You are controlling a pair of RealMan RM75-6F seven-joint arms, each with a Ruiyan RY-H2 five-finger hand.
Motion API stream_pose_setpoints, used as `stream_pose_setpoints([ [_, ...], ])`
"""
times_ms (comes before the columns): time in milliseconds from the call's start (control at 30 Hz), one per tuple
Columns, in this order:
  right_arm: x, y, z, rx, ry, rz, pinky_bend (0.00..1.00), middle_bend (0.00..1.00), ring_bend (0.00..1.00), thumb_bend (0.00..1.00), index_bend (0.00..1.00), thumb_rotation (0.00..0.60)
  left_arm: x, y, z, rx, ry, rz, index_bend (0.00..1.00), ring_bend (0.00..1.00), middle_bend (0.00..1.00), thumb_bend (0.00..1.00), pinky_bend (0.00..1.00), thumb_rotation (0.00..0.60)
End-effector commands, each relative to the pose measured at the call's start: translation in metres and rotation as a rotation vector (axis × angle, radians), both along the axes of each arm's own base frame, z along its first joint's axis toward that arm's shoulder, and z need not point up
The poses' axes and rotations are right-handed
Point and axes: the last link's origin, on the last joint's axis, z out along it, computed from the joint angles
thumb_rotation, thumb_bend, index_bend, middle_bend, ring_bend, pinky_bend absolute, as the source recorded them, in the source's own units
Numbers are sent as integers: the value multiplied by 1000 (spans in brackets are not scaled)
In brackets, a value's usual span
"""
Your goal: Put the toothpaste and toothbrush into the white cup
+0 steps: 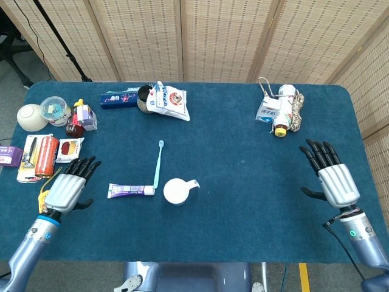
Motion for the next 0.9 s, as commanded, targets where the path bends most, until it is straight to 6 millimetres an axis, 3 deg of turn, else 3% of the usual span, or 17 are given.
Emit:
stream_pose_setpoints([
  [33, -17, 13, -8, 2, -44, -49, 37, 0, 0, 0, 0, 600, 10, 6, -14, -17, 10, -32, 0, 0, 0, 191, 0, 600],
  [133, -32, 28, -8, -22, -80, -86, 39, 0, 0, 0, 0, 600, 24, 9, -37, -43, 48, -63, 0, 0, 0, 191, 8, 600],
  [367, -30, 37, 4, -44, -117, -59, 48, 0, 0, 0, 0, 600, 47, 12, -75, -59, 86, -104, 0, 13, 0, 198, 157, 600],
  [567, -33, 35, 7, -58, -129, -76, 49, 0, 0, 0, 0, 600, 50, 19, -100, -57, 108, -77, 0, 128, 67, 217, 280, 600],
  [767, -34, 33, 7, -61, -138, -84, 51, 0, 0, 0, 0, 600, 52, 27, -115, -24, 111, -61, 7, 234, 143, 223, 316, 600],
  [900, -33, 34, 6, -60, -142, -83, 65, 0, 0, 0, 0, 600, 54, 30, -121, -9, 121, -64, 92, 319, 232, 231, 332, 600],
])
